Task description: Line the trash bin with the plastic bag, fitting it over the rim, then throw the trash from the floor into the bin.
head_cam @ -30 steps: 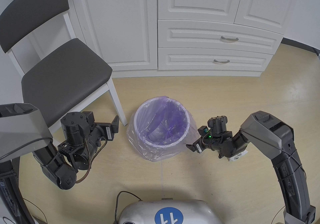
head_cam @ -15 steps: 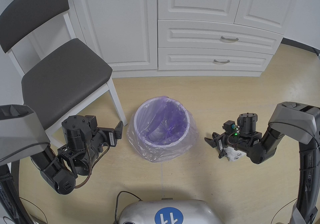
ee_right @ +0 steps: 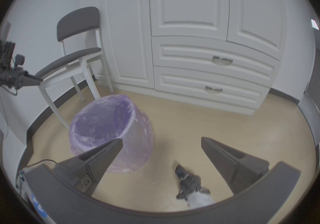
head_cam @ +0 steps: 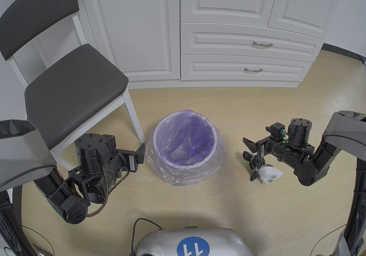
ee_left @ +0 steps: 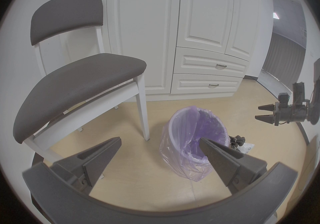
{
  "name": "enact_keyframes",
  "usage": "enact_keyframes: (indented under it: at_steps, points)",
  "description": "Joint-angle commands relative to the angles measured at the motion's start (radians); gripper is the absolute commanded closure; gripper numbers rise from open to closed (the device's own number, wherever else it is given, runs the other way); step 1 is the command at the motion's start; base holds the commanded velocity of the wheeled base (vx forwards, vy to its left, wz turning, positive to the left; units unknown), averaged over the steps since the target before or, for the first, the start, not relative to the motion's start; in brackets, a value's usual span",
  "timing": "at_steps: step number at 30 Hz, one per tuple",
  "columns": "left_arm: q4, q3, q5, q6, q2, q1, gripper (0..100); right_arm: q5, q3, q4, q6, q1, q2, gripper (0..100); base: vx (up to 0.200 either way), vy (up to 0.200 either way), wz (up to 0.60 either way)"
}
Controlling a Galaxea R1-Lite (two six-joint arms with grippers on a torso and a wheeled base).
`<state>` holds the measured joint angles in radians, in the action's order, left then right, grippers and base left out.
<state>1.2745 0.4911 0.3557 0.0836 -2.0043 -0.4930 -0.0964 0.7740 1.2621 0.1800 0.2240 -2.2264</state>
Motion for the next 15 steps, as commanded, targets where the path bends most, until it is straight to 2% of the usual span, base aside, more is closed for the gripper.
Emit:
enact_keyframes:
  at_steps: [1,2,3,4,7,10,11,12,13,14,15]
  points:
    - [-0.161,0.118,0.000,-0.001,0.007,-0.029,0,0.147,0.171,-0.754,-0.218,0.015,0.287,0,0.000,0.000,0.00]
    - [-0.161,0.118,0.000,-0.001,0.007,-0.029,0,0.147,0.171,-0.754,-0.218,0.015,0.287,0,0.000,0.000,0.00]
    - [-0.239,0.173,0.000,-0.001,0.012,-0.030,0,0.195,0.160,-0.771,-0.208,0.011,0.287,0,0.000,0.000,0.00]
    - [-0.265,0.195,0.000,-0.001,0.013,-0.030,0,0.208,0.154,-0.770,-0.198,0.008,0.286,0,0.000,0.000,0.00]
    - [-0.310,0.230,0.000,-0.001,0.013,-0.036,0,0.199,0.151,-0.751,-0.182,-0.006,0.269,0,0.000,0.000,0.00]
    - [-0.399,0.325,0.000,-0.005,0.001,-0.055,0,0.291,0.131,-0.779,-0.137,-0.008,0.280,0,0.000,0.000,0.00]
    - [-0.409,0.337,0.000,-0.005,-0.001,-0.056,0,0.302,0.128,-0.784,-0.136,-0.006,0.281,0,0.000,0.000,0.00]
    - [-0.480,0.403,0.000,-0.005,-0.010,-0.064,0,0.353,0.128,-0.811,-0.134,0.000,0.278,0,0.000,0.000,0.00]
    - [-0.480,0.403,0.000,-0.005,-0.010,-0.064,0,0.353,0.128,-0.811,-0.134,0.000,0.278,0,0.000,0.000,0.00]
    - [-0.610,0.514,0.000,-0.002,-0.031,-0.079,0,0.411,0.137,-0.828,-0.136,0.014,0.271,0,0.000,0.000,0.00]
    - [-0.662,0.566,0.000,-0.001,-0.048,-0.084,0,0.432,0.140,-0.826,-0.137,0.017,0.275,0,0.000,0.000,0.00]
